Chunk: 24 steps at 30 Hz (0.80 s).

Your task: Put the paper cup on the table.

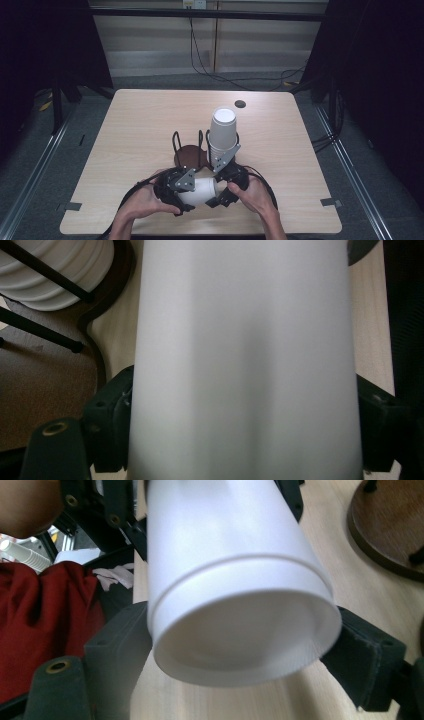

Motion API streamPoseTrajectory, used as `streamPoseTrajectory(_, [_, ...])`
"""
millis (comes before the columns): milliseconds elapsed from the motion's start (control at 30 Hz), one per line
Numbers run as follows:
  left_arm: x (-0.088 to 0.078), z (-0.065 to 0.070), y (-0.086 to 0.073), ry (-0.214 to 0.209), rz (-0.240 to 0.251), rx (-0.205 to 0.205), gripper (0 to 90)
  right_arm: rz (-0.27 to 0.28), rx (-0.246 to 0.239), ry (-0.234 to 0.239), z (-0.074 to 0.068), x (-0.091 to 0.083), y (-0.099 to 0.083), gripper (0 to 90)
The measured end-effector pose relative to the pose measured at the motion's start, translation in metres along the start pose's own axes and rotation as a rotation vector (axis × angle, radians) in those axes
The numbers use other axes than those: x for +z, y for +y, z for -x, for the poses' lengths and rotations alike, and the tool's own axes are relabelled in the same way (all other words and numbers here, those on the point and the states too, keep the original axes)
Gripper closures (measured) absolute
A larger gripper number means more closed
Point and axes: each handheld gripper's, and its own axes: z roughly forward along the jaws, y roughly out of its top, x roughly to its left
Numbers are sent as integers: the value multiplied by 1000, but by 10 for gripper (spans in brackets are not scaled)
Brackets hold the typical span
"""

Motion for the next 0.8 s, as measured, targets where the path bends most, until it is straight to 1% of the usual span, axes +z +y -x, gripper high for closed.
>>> streamPoseTrajectory(33, [0,0,0,-3,-4,4,174,-14,11,16,-1,1,2,180])
streamPoseTrajectory(67, [1,1,1,0,-2,7,174,-29,11,22,0,2,2,180])
streamPoseTrajectory(133, [1,3,2,-11,10,10,173,-48,-2,33,2,3,3,183])
streamPoseTrajectory(167, [1,4,3,-13,17,21,174,-55,2,40,2,3,4,184])
streamPoseTrajectory(200, [2,5,3,-15,21,9,174,-58,-7,48,2,4,4,191])
streamPoseTrajectory(233, [4,5,3,-12,13,7,174,-51,-15,57,1,5,4,208])
streamPoseTrajectory(267, [5,5,4,-14,11,9,174,-69,-18,62,0,6,5,211])
streamPoseTrajectory(300, [5,6,4,-19,4,17,174,-65,-28,55,0,7,6,215])
streamPoseTrajectory(333, [5,8,5,-22,6,25,174,-71,-22,58,-1,9,6,230])
streamPoseTrajectory(367, [4,9,5,-23,11,26,174,-77,-28,66,-1,9,6,227])
streamPoseTrajectory(400, [3,9,6,-26,17,22,174,-77,-24,77,-2,9,6,226])
streamPoseTrajectory(433, [2,9,6,-25,23,18,174,-71,-29,79,-3,9,6,226])
streamPoseTrajectory(467, [2,8,6,-26,28,14,175,-69,-34,71,-3,9,7,226])
streamPoseTrajectory(500, [2,7,7,-32,31,17,174,-66,-35,65,-4,8,7,227])
streamPoseTrajectory(533, [2,7,8,-32,36,13,175,-74,-31,62,-4,6,7,227])
streamPoseTrajectory(567, [2,6,8,-29,33,17,175,-67,-25,62,-4,5,7,230])
streamPoseTrajectory(600, [1,7,9,-25,39,16,174,-75,-28,60,-4,4,8,233])
streamPoseTrajectory(633, [1,6,9,-25,34,19,174,-79,-24,56,-4,4,8,236])
streamPoseTrajectory(667, [1,6,9,-29,36,18,174,-74,-29,54,-4,4,8,239])
streamPoseTrajectory(767, [1,7,8,-27,40,16,168,-81,-23,58,-3,4,8,244])
streamPoseTrajectory(800, [2,6,8,-26,42,20,162,-79,-18,67,-3,5,8,245])
